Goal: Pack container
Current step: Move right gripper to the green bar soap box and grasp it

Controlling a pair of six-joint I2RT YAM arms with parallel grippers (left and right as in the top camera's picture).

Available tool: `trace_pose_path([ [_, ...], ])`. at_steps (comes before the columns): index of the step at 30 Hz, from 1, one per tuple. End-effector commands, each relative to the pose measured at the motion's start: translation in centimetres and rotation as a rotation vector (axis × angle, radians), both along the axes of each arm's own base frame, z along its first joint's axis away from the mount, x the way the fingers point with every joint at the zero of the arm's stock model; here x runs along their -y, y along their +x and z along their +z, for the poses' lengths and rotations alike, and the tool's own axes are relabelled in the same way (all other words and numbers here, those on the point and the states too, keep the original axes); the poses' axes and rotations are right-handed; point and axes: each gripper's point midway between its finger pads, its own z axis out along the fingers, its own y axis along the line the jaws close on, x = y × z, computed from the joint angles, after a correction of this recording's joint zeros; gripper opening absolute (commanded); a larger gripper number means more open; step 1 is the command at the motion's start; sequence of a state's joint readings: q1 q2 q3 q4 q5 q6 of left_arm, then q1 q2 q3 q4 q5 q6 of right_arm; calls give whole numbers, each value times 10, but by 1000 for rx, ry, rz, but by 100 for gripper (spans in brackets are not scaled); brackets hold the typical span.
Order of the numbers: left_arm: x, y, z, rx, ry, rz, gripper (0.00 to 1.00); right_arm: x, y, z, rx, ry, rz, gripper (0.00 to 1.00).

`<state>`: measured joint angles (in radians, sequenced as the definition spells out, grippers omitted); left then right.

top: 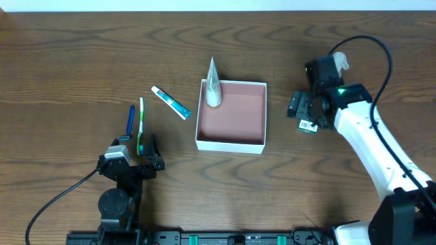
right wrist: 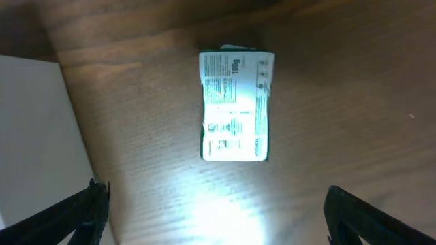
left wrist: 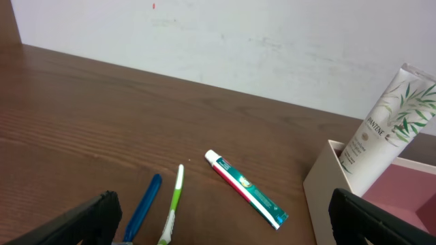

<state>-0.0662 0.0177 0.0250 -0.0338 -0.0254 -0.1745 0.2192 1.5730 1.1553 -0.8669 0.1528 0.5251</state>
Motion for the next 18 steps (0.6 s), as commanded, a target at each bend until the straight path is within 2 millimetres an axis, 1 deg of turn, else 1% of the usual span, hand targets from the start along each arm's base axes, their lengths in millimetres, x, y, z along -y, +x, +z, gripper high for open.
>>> trace_pose_path([
  [1,-2,-1,-19,-59,26,6,98,10,-6,-19,-25,-21,41,99],
  [4,-2,-1,-19,-59,26,7,98,18,-6,-35,-12,-29,66,99],
  [8,-2,-1,-19,-59,25,7,98,25,-1,-48,23,-30,93,99],
  [18,-2,-1,-19,-59,26,7,98,23,15,-63,118,-35,196,99],
])
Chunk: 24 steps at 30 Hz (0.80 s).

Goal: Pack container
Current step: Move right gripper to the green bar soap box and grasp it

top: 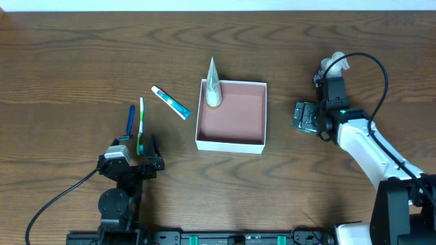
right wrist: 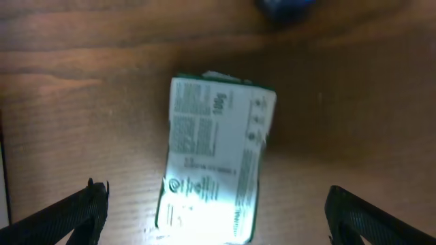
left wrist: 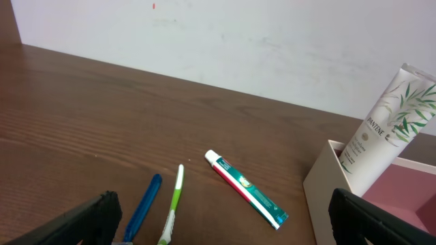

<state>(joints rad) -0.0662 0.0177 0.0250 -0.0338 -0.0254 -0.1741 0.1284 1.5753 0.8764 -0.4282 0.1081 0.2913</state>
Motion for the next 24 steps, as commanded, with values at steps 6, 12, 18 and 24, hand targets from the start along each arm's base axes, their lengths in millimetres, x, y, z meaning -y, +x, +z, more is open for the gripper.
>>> trace_pose_path([
  [6,-2,-1,-19,-59,25,7,98,0,9,-21,-5,-31,74,97],
  [12,-2,-1,-19,-59,25,6,98,0,8,-36,-38,-34,74,89],
  [18,-2,-1,-19,-59,25,7,98,1,8,-39,-41,-35,74,71],
  [24,-2,-1,-19,-59,25,6,98,1,11,-38,-26,-33,72,55],
])
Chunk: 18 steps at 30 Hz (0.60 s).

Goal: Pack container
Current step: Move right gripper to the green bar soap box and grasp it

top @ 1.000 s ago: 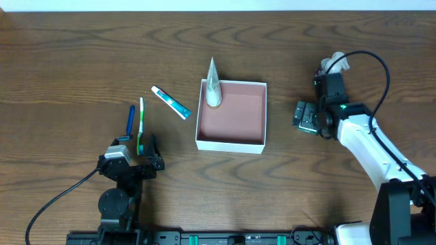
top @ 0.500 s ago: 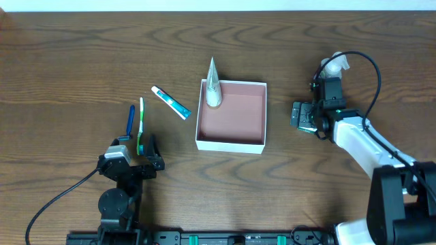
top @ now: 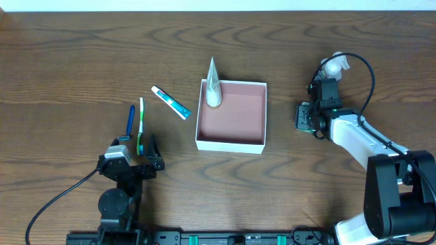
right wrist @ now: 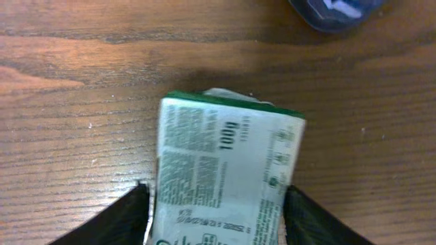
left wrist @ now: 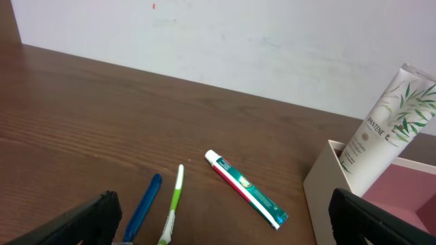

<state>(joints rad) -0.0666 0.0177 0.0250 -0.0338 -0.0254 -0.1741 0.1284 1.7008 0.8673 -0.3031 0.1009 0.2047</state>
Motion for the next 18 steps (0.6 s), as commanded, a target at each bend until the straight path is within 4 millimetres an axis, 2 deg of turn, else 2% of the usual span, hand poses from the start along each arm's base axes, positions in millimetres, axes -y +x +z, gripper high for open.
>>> trace_pose_path([
  [1,-2,-1,-19,-59,25,7,98,4,-2,-5,-11,-2,-10,53],
  [4,-2,-1,-19,-59,25,7,98,4,-2,-6,-14,-2,-9,45],
  [6,-2,-1,-19,-59,25,7,98,4,-3,-6,-15,-2,-10,45],
  [18,-2,-1,-19,-59,25,7,98,6,-1,-5,-7,-7,-15,55],
])
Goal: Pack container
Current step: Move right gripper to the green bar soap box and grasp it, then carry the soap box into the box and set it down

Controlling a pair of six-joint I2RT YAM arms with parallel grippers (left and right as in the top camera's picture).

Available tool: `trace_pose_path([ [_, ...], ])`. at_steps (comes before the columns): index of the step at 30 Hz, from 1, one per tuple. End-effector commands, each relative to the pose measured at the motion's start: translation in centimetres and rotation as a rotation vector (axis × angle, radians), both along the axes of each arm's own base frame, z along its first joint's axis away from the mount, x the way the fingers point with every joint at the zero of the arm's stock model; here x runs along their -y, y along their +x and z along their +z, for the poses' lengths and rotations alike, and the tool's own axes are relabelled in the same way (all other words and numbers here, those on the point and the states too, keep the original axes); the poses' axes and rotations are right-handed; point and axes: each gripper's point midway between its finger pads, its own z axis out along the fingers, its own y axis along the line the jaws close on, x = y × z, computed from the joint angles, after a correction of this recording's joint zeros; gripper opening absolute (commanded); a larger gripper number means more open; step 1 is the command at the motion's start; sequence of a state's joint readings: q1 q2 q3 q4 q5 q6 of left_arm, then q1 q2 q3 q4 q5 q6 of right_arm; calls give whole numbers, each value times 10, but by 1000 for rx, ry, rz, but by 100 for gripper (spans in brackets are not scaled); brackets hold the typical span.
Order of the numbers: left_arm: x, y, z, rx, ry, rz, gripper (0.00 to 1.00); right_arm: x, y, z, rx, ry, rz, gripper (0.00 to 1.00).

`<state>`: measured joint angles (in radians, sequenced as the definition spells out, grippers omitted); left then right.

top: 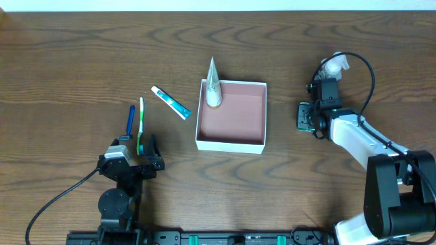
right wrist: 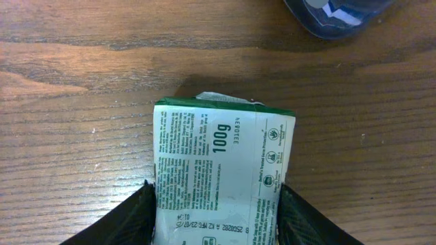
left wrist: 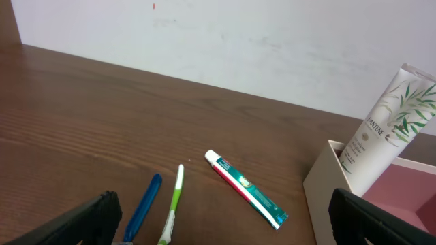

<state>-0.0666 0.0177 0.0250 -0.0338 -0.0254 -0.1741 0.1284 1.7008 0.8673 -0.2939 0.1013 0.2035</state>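
A white box with a pink inside (top: 230, 144) stands mid-table, its corner showing in the left wrist view (left wrist: 327, 184). A Pantene tube (top: 213, 85) leans in its back left corner. A green and white soap packet (right wrist: 218, 163) lies on the wood to the right of the box. My right gripper (right wrist: 216, 207) is shut on it, a finger (right wrist: 133, 221) pressed to each long side. My left gripper (left wrist: 228, 228) rests open near the front left, holding nothing.
A toothpaste tube (left wrist: 245, 189) lies left of the box. A blue toothbrush (left wrist: 144, 207) and a green one (left wrist: 174, 204) lie side by side just ahead of the left gripper. A dark blue object (right wrist: 337, 10) sits just beyond the soap packet.
My right gripper's fingers have drawn in from just beside the soap packet to press against its sides. The left arm and the other items have not moved.
My right gripper was open and high above the soap packet to the right of the box. It was then lower over the packet, still wide. Then its fingers stood either side of the packet, and now they grip it. The left arm stayed still.
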Motion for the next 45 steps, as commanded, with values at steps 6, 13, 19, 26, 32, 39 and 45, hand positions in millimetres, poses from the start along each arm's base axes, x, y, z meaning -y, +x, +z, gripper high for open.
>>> trace_pose_path([
  [6,-2,-1,-19,-59,25,7,98,10,0,-3,-10,-3,-28,55],
  [13,-2,-1,-19,-59,25,7,98,8,-6,-7,-42,18,-21,49],
  [19,-2,-1,-19,-59,25,7,98,8,-19,-12,-96,16,-21,36],
  [26,-2,-1,-19,-59,25,7,98,6,-21,-11,-107,31,-27,27],
  [32,-2,-1,-19,-59,25,7,98,-9,-9,16,-78,115,-8,25],
  [39,-2,-1,-19,-59,25,7,98,-14,4,84,-9,142,-1,25],
  [45,-2,-1,-19,-59,25,7,98,-31,1,140,60,238,51,25],
])
